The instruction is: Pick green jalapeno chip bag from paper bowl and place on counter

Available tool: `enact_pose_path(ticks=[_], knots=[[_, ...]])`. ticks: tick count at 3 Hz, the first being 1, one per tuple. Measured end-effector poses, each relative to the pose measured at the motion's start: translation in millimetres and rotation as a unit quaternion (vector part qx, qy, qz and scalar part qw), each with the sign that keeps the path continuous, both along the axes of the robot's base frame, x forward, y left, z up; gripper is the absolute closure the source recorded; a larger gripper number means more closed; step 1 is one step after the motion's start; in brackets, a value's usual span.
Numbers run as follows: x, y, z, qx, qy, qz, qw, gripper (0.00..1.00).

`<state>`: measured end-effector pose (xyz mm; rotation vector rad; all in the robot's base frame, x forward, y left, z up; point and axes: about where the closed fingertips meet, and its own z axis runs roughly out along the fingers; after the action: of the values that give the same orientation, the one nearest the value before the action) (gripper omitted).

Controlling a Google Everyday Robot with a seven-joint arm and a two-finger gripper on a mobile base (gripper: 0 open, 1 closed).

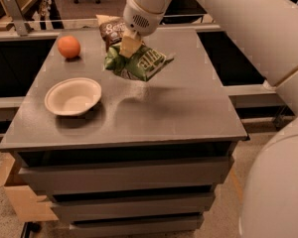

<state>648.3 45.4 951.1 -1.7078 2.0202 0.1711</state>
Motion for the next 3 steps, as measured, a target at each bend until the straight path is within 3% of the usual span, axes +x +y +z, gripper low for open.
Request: enact_pose_path(ticks=[1,2,3], knots=[[-0.9,-32.4,-16.5,-0.008,0.022,-0.032,0.9992,1.00],[-14.6,-41.2,-42.0,-0.018,0.058,-0.043,0.9972,1.00],[-14.5,-39.7,-44.7,-0.018,0.059,-0.042,0.9972,0.82]])
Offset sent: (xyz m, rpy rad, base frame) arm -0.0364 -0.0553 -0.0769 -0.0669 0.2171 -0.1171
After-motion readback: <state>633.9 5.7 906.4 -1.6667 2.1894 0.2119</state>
